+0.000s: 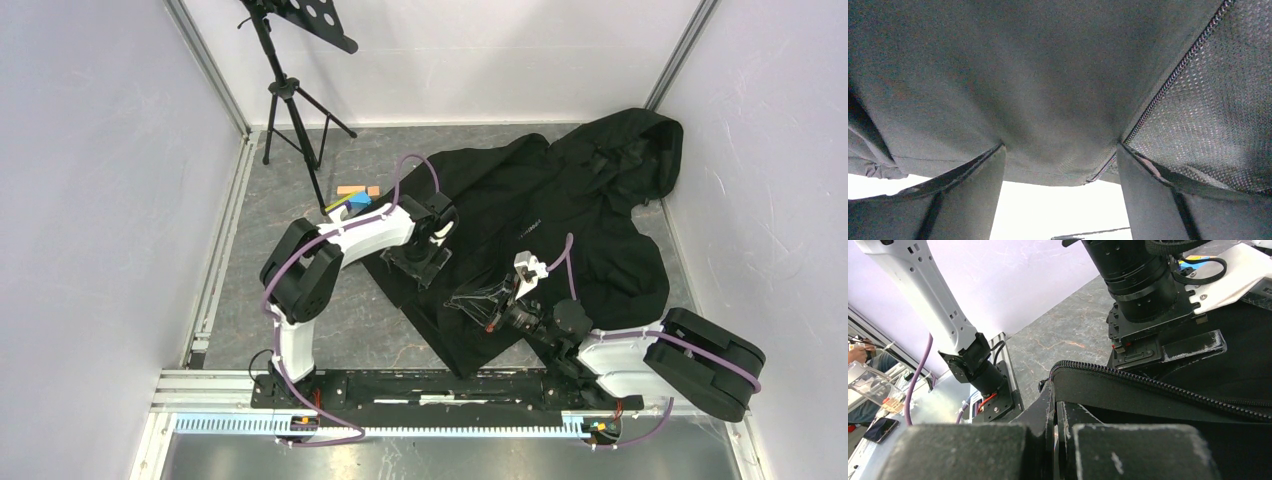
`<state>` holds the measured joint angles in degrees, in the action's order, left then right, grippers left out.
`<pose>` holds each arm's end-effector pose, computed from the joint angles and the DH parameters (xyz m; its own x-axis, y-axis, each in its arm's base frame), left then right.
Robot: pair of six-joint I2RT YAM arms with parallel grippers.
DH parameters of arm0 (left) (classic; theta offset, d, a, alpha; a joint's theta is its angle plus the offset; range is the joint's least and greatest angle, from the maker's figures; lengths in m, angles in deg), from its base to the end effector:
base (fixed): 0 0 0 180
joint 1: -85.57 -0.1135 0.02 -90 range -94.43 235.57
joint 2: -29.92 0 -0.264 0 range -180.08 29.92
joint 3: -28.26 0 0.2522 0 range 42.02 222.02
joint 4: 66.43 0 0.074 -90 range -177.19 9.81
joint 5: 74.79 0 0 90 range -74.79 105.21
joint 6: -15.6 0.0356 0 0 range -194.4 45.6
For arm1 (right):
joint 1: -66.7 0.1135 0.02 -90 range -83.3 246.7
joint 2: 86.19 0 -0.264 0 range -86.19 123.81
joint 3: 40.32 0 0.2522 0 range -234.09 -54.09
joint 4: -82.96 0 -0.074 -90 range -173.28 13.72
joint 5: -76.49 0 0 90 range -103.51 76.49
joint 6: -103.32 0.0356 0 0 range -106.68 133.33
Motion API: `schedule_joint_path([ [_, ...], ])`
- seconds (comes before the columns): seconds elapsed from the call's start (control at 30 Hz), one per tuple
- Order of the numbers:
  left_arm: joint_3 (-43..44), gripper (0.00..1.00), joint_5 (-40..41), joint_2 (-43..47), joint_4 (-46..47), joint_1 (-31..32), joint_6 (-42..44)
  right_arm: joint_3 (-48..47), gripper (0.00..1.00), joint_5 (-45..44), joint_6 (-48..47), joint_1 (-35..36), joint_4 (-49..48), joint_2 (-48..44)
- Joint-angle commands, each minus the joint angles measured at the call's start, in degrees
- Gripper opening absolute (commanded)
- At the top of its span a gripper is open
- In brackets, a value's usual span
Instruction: Zip up the jacket
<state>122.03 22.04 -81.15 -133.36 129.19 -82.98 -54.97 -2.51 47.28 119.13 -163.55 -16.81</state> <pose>0.2684 -0.2499 0.1761 -0.8131 0.5702 -0.1171 0.5613 0.8213 0.1020 0.1039 0.1463 0.1769 -0.3950 0.3859 -0.8337 -0.8093 0.2832 0.5145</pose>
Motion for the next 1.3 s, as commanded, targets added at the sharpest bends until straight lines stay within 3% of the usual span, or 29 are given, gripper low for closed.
schedule_joint_path([
  [0.0, 2.34, 0.84, 2.88, -1.43, 0.07, 0.77, -1.44, 12.95, 0.00, -0.97, -1.14, -0.13, -4.94, -0.48],
  [0.33, 3.14, 0.79, 2.78, -4.19, 0.08, 0.77, -0.79, 12.93, 0.00, -0.76, -1.02, -0.13, -5.51, -0.02],
  [0.63, 3.38, 0.50, 3.17, -2.56, 1.74, 0.68, -0.91, 12.80, 0.00, -1.15, -0.75, -0.15, -5.71, 0.58],
  [0.97, 4.13, 0.43, 3.13, -0.20, 1.66, 0.33, -0.56, 12.68, 0.00, -1.26, -0.69, -0.13, -5.69, 0.86],
  [1.13, 3.33, 0.50, 3.54, 0.52, 1.64, -0.14, 0.62, 12.70, 0.00, -1.22, -0.60, -0.17, -5.75, 1.08],
  [1.27, 3.23, 0.46, 3.76, 0.07, 1.75, -0.55, 0.76, 12.75, 0.00, -1.08, -0.56, -0.15, -5.91, 0.95],
])
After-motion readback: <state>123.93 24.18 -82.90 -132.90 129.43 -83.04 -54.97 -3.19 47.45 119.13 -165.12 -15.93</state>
